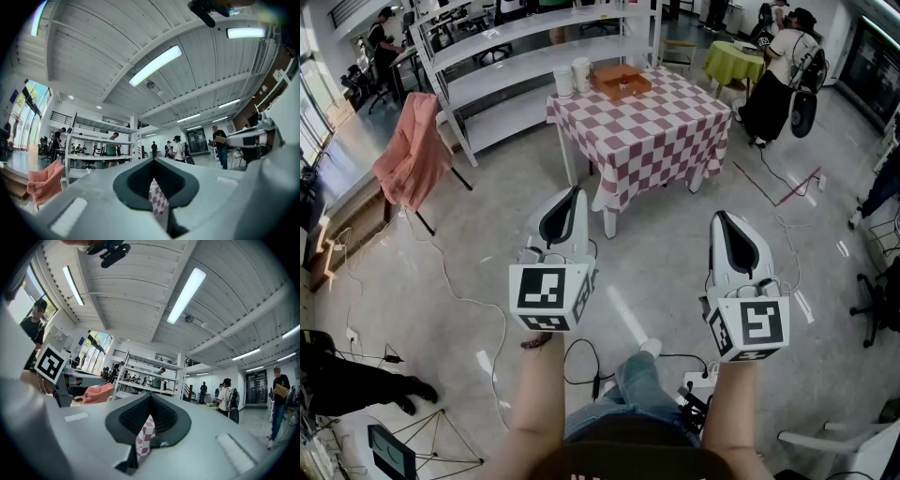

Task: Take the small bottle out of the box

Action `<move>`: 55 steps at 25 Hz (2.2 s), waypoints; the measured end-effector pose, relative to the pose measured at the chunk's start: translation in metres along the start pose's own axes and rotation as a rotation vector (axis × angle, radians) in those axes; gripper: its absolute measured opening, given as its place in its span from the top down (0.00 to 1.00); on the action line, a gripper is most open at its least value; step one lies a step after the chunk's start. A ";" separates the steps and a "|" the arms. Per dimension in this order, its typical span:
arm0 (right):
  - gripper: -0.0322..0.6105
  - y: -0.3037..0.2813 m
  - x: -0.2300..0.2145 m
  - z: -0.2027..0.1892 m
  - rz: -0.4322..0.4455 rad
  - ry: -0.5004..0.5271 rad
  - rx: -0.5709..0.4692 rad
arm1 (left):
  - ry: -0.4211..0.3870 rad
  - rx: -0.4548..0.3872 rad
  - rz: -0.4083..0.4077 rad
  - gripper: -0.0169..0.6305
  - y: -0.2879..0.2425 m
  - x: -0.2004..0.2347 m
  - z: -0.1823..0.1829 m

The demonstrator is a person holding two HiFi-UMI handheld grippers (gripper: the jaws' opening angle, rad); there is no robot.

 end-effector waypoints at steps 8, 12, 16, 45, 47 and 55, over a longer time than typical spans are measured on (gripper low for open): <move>0.95 -0.022 -0.012 -0.013 0.006 -0.012 0.005 | -0.005 -0.010 -0.003 0.98 -0.023 0.001 -0.006; 0.95 -0.057 -0.034 -0.022 0.013 -0.026 0.002 | -0.014 0.004 0.006 0.98 -0.061 0.007 -0.015; 0.95 -0.099 -0.060 -0.028 0.036 -0.008 0.012 | -0.008 0.010 0.020 0.98 -0.111 0.012 -0.018; 0.95 -0.461 -0.179 -0.110 0.060 -0.033 0.068 | 0.023 0.048 -0.034 0.98 -0.475 0.124 -0.113; 0.95 -0.488 -0.184 -0.112 0.052 -0.028 0.073 | 0.024 0.050 -0.046 0.98 -0.500 0.137 -0.117; 0.95 -0.569 -0.205 -0.128 0.032 -0.034 0.083 | 0.013 0.081 -0.056 0.98 -0.573 0.177 -0.141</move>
Point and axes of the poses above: the fingertips, and each gripper's own axes: y backward along the fingers, x to its left, z out of its top, the point moved 1 cm from there along y, backward along the fingers, and after that the axes turned 4 degrees about -y, right-handed, at the moved point
